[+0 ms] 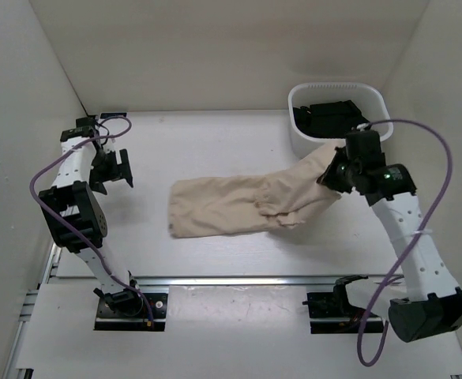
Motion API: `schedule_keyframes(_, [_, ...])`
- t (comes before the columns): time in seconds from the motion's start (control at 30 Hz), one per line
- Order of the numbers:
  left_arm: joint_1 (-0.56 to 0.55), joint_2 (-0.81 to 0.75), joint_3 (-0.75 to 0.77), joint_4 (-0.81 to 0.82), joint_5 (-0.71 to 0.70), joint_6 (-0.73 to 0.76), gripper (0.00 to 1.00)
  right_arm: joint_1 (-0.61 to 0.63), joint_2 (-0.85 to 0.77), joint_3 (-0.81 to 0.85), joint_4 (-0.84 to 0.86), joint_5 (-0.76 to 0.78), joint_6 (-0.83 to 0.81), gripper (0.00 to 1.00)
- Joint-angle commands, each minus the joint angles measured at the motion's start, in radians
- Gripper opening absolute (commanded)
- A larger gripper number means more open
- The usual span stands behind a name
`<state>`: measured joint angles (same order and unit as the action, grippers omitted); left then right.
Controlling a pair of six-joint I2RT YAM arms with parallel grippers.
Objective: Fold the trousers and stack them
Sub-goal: Fold the trousers
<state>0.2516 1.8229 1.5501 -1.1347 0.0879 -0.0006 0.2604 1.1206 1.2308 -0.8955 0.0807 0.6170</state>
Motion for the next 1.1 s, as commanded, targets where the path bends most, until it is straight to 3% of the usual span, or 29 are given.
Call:
schedule_keyframes(0.0, [0.008, -0.04, 0.004, -0.037, 0.033, 0.001, 1.0, 0.071, 0.068, 0.194, -0.292, 0.039, -0.083, 0.0])
schedule_keyframes(0.1, [0.017, -0.04, -0.022, -0.037, 0.033, 0.001, 1.0, 0.254, 0.198, 0.291, -0.266, 0.039, -0.048, 0.0])
schedule_keyframes(0.27, [0.017, -0.04, -0.065, -0.037, 0.042, 0.001, 1.0, 0.396, 0.557, 0.438, -0.192, 0.028, -0.042, 0.0])
schedule_keyframes(0.4, [0.017, -0.05, -0.084, -0.028, 0.042, 0.001, 1.0, 0.428, 0.913, 0.769, -0.298, 0.017, -0.085, 0.03])
schedule_keyframes(0.43, [0.017, -0.05, -0.084, -0.019, 0.042, 0.001, 1.0, 0.438, 1.056, 0.961, -0.331, 0.017, -0.095, 0.03])
schedule_keyframes(0.53, [0.017, -0.05, -0.105, -0.01, 0.033, 0.001, 1.0, 0.438, 1.215, 1.156, -0.355, 0.021, -0.042, 0.07])
schedule_keyframes(0.6, [0.026, -0.05, -0.116, -0.01, 0.033, 0.001, 1.0, 0.409, 1.2, 1.068, -0.215, 0.034, 0.021, 0.1])
schedule_keyframes(0.73, [0.026, -0.05, -0.127, -0.01, 0.033, 0.001, 1.0, 0.385, 1.061, 0.797, 0.038, 0.005, 0.121, 0.79])
schedule_keyframes(0.77, [0.026, -0.04, -0.127, -0.001, 0.033, 0.001, 1.0, 0.385, 1.044, 0.78, 0.065, -0.015, 0.09, 0.9])
schedule_keyframes(0.83, [0.026, -0.04, -0.127, 0.0, 0.045, 0.001, 1.0, 0.425, 0.978, 0.771, 0.084, -0.001, 0.053, 0.98])
schedule_keyframes(0.9, [0.026, -0.04, -0.085, -0.01, 0.103, 0.001, 1.0, 0.456, 0.844, 0.722, 0.072, 0.091, 0.041, 0.98])
schedule_keyframes(1.03, [-0.083, -0.028, 0.062, -0.045, 0.197, 0.001, 1.0, 0.413, 0.546, 0.385, 0.072, 0.257, 0.242, 0.98])
schedule_keyframes(1.07, [-0.119, -0.01, 0.112, -0.081, 0.222, 0.001, 1.0, 0.387, 0.439, 0.222, 0.081, 0.257, 0.307, 0.98])
